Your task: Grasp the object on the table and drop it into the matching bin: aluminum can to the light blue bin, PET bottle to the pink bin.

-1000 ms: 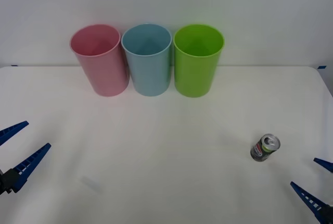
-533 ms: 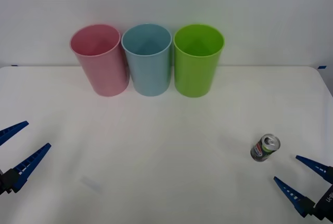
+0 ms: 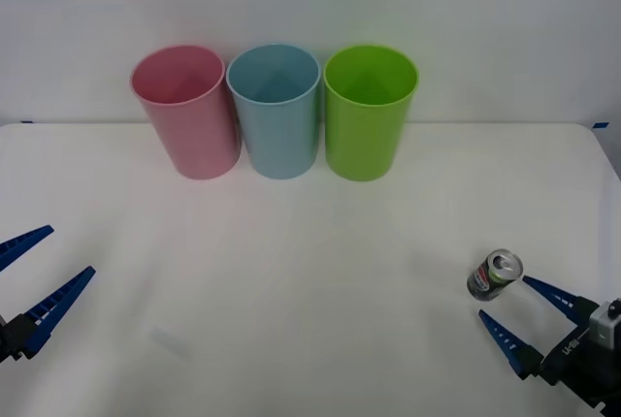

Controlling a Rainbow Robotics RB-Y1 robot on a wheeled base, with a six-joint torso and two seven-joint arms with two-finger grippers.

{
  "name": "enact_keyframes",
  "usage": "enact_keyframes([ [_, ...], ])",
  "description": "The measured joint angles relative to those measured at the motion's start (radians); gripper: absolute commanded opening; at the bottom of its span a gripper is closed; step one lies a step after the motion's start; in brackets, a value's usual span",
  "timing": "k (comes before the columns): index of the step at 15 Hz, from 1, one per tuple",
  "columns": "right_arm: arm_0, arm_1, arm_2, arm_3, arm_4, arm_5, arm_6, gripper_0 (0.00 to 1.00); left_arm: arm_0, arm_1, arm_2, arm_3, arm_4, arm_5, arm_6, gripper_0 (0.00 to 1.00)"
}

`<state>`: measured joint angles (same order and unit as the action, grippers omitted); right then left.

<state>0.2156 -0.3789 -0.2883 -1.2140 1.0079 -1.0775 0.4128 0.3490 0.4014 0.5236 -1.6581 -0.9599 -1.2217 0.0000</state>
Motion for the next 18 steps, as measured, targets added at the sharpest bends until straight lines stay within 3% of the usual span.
enact_keyframes([
  [9, -0.062, 0.054, 0.061, 0.001, 0.0, 0.112, 0.045, 1.0, 0.0, 0.0, 0.0, 0.0, 0.0, 0.0, 0.0, 1.0],
  [18, -0.079, 0.077, 0.067, 0.001, 0.0, 0.14, 0.075, 1.0, 0.0, 0.0, 0.0, 0.0, 0.0, 0.0, 0.0, 1.0],
])
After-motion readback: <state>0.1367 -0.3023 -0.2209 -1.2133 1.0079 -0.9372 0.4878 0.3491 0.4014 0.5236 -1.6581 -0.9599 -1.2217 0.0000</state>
